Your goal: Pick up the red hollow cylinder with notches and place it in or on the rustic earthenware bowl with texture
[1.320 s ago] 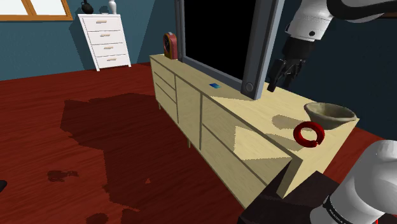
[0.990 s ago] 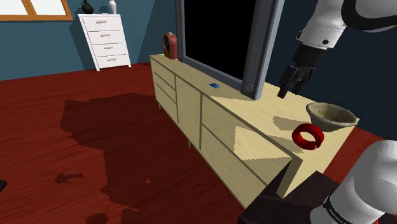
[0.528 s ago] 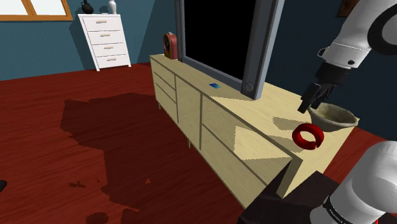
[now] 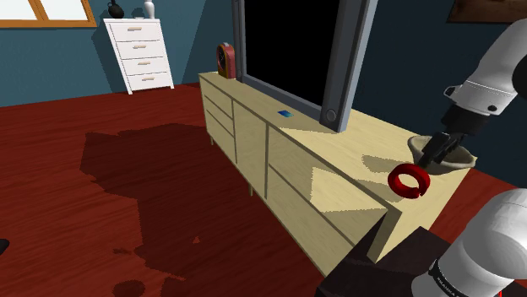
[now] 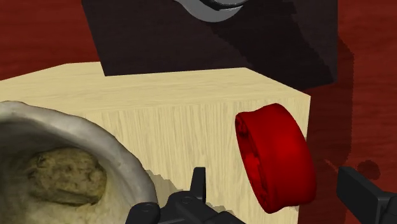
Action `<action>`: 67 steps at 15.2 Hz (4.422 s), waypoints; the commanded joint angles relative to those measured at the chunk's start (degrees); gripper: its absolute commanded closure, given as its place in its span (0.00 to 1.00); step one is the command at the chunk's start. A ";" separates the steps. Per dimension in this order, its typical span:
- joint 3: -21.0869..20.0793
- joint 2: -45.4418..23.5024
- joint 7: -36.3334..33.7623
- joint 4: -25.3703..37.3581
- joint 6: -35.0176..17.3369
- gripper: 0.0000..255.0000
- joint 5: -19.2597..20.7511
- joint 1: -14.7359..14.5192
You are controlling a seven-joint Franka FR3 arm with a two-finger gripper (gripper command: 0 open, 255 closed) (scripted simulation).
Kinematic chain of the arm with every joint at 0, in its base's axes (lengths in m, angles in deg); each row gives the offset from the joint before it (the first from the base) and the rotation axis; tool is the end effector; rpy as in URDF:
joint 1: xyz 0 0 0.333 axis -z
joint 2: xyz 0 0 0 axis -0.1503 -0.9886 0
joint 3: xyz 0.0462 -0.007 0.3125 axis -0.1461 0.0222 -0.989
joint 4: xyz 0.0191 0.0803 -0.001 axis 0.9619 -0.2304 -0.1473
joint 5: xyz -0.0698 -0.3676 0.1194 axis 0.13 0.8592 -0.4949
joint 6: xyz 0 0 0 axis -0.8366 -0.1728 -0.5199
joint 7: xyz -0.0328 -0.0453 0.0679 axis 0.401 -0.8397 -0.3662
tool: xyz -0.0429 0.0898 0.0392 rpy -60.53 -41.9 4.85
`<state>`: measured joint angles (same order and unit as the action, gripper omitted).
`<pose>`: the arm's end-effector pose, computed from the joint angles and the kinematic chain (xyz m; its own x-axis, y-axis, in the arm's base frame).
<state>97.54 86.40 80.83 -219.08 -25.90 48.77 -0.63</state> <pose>0.1621 -0.0760 0.5220 0.9811 -0.1605 0.1084 -0.1415 -0.9761 -0.1652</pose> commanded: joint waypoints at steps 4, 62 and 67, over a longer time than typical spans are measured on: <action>0.29 1.88 0.10 -4.50 -2.55 0.00 0.32 0.51; 5.76 -17.32 4.58 30.49 12.59 1.00 3.54 -3.64; 12.96 -22.56 10.71 37.01 12.96 1.00 8.23 -5.04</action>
<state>108.85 65.02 90.11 -183.43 -12.87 55.94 -5.31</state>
